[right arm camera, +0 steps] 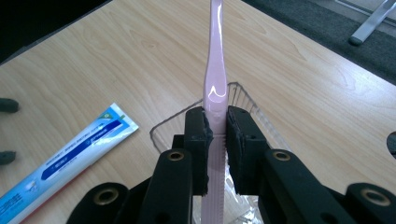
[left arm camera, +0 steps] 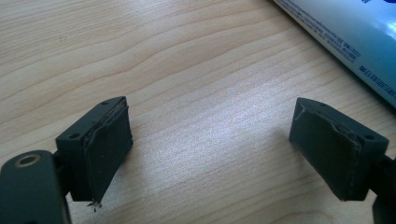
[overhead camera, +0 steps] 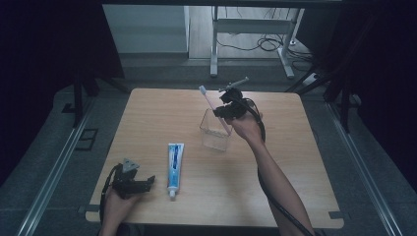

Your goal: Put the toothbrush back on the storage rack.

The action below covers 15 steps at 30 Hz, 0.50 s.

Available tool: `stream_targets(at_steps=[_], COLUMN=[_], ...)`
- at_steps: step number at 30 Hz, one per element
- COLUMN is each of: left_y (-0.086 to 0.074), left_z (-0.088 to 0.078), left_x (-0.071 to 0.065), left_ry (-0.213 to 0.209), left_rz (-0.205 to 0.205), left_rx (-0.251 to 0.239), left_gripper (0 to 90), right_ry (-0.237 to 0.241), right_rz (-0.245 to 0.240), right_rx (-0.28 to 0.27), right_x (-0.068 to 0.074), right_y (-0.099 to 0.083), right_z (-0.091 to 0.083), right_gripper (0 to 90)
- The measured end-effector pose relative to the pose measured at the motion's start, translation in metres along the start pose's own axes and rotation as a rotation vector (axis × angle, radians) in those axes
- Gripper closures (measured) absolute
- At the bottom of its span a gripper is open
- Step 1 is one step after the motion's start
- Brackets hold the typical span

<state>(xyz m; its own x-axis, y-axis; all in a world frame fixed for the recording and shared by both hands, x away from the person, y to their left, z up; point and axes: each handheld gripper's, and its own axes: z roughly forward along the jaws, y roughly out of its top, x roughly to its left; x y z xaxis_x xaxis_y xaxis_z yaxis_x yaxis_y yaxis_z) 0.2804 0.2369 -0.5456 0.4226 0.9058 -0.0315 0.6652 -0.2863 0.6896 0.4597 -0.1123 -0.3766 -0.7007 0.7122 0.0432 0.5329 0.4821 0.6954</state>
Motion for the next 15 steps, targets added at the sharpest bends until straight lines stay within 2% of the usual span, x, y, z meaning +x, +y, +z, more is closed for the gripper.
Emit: stream_targets(at_steps=[8,15], left_y=[0.000,0.000], left_z=[0.000,0.000], left_x=[0.000,0.000], left_ry=[-0.002,-0.003], left_rz=[0.002,0.003], left_rx=[0.001,0.002], left_gripper=[12.9,12.9], right_ry=[-0.018,-0.026], right_rz=[-0.005,0.012], right_rx=[-0.016,-0.018], right_x=[-0.002,-0.006], right_y=[0.005,-0.001], right_z=[0.014,0.029], right_gripper=[78.1,78.0])
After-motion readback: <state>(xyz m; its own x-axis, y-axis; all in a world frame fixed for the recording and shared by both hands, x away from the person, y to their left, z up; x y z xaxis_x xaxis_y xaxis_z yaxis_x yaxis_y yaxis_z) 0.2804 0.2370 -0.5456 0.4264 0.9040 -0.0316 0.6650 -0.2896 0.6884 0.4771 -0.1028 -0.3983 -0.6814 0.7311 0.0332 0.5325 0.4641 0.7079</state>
